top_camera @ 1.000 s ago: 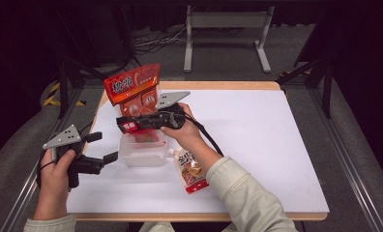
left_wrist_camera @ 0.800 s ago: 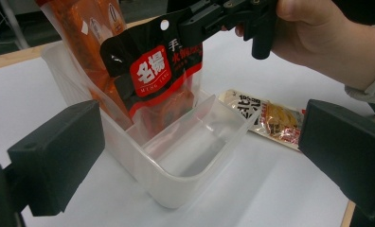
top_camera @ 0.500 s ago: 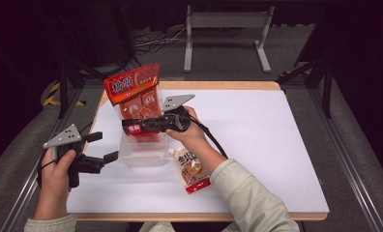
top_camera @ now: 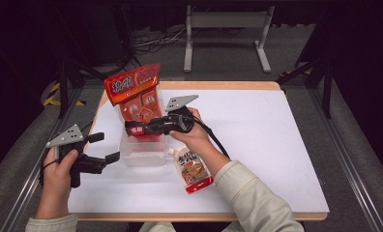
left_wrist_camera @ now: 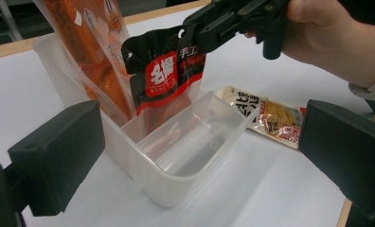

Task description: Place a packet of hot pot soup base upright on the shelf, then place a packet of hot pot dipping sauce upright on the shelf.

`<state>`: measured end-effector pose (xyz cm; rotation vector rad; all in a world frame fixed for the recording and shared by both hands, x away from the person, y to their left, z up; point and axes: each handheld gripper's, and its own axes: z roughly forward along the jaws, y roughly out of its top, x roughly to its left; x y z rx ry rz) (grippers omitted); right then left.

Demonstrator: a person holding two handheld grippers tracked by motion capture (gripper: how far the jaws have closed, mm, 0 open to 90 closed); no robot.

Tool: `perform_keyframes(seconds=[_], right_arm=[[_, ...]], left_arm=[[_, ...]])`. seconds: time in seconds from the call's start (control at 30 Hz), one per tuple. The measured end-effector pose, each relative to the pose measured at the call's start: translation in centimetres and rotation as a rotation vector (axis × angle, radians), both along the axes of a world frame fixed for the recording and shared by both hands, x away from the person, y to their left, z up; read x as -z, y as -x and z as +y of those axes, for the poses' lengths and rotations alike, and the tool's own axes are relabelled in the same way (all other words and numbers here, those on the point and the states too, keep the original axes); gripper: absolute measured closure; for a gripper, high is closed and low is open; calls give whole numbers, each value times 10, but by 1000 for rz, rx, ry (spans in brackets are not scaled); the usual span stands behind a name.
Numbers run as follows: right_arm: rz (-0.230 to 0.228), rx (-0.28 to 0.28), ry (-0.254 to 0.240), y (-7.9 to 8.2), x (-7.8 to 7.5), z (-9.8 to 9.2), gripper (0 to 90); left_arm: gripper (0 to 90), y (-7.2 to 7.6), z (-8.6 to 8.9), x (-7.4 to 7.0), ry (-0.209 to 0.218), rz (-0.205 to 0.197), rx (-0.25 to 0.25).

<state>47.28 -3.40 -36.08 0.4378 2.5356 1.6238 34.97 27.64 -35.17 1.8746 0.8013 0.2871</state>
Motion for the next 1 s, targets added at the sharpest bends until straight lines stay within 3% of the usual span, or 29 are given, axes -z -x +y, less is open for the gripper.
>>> perform_keyframes(seconds=[0.13, 0.2, 0.43, 0.7, 1.0], right_arm=[[46, 13, -58, 2, -6, -7, 550], [48, 23, -65, 2, -10, -11, 504], [59, 42, -92, 8, -18, -32, 430], [50, 77, -30, 18, -23, -51, 394], [55, 98, -19, 26, -27, -70, 384]], left_arm=[[22, 0, 2, 1, -3, 4, -6], [22, 0, 2, 1, -2, 5, -8], [22, -2, 0, 1, -4, 2, -4], [22, -3, -3, 0, -4, 4, 6], [23, -4, -1, -1, -5, -7, -6]])
